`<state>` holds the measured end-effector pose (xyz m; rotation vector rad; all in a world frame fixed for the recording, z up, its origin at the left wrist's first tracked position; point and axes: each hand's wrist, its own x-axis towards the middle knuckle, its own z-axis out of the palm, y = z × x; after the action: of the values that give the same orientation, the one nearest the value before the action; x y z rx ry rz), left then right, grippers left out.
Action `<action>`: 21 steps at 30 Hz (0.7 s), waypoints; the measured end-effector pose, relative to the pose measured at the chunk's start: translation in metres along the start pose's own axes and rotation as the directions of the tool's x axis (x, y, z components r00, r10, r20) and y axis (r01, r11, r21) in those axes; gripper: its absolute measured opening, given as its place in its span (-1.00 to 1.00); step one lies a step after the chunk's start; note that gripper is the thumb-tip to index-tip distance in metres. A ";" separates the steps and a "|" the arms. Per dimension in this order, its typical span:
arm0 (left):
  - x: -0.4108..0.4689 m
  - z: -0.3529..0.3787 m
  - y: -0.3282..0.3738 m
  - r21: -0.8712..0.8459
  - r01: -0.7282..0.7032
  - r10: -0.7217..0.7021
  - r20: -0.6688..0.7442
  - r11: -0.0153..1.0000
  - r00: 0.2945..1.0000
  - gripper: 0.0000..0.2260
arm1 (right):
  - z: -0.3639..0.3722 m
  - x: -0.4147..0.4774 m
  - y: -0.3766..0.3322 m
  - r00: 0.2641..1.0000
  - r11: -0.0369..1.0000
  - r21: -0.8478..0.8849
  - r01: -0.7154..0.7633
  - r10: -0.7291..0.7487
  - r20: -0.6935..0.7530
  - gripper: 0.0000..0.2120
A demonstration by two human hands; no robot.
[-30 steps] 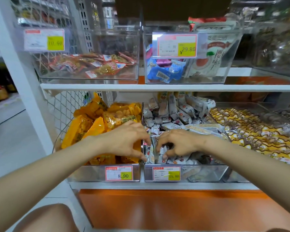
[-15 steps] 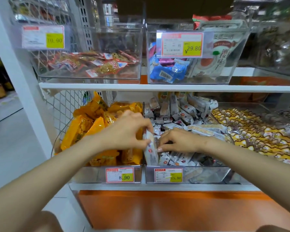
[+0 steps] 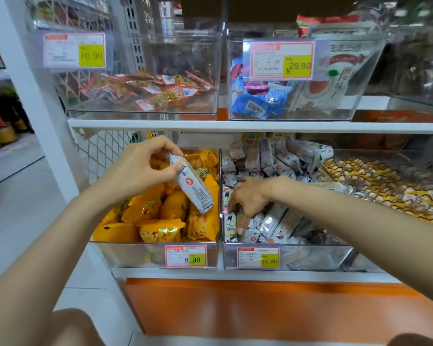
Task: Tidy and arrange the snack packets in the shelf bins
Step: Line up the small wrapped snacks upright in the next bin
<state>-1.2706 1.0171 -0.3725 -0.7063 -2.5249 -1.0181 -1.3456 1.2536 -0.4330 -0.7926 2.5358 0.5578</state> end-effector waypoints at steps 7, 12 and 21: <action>-0.006 0.003 -0.008 0.012 0.017 -0.017 -0.043 1.000 0.999 -0.90 | 0.005 0.018 -0.017 0.983 0.979 0.196 -0.060 0.024 0.181 -0.10; -0.006 0.010 -0.006 0.018 0.004 -0.003 -0.050 1.000 0.999 -0.86 | 0.009 0.020 -0.021 0.989 0.965 0.255 -0.065 0.029 0.142 -0.24; -0.004 0.019 0.002 0.005 -0.026 0.026 -0.196 1.000 0.980 -0.90 | 0.011 0.005 -0.020 0.999 0.873 0.487 -0.035 0.027 0.024 -0.52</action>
<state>-1.2681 1.0304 -0.3861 -0.6052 -2.3417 -1.0225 -1.3340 1.2414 -0.4496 -0.5533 2.5102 -0.0797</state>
